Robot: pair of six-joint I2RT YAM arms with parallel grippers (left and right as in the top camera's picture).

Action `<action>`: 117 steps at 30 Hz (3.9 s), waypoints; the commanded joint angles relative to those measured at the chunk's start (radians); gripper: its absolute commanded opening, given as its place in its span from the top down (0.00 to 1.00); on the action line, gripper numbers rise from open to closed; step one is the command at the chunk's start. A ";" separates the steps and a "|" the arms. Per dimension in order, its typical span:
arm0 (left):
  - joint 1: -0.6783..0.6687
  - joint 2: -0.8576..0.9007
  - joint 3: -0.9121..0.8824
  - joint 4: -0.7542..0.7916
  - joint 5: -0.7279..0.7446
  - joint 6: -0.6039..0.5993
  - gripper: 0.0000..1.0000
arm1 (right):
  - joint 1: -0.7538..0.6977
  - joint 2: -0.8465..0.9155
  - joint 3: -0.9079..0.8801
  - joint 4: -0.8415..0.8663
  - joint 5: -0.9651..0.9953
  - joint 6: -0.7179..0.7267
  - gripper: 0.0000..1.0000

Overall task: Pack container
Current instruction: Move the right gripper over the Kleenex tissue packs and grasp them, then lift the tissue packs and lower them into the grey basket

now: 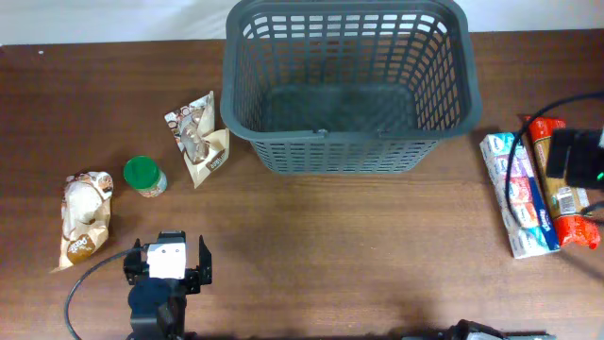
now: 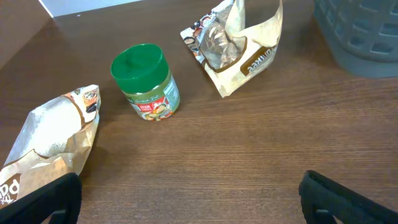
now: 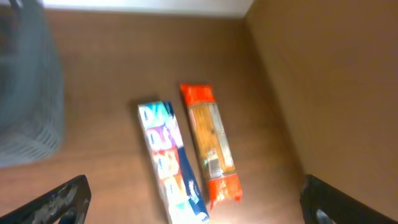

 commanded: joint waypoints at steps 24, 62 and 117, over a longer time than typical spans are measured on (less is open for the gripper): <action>-0.003 -0.008 -0.004 0.003 0.011 0.016 0.01 | -0.281 0.656 0.013 -0.068 -0.473 -0.305 0.01; -0.003 -0.008 -0.004 0.003 0.011 0.016 0.01 | -0.186 0.768 -0.002 -0.010 -0.180 -0.138 0.01; -0.003 -0.008 -0.004 0.003 0.011 0.016 0.01 | -0.138 0.959 -0.269 0.247 -0.130 0.103 0.96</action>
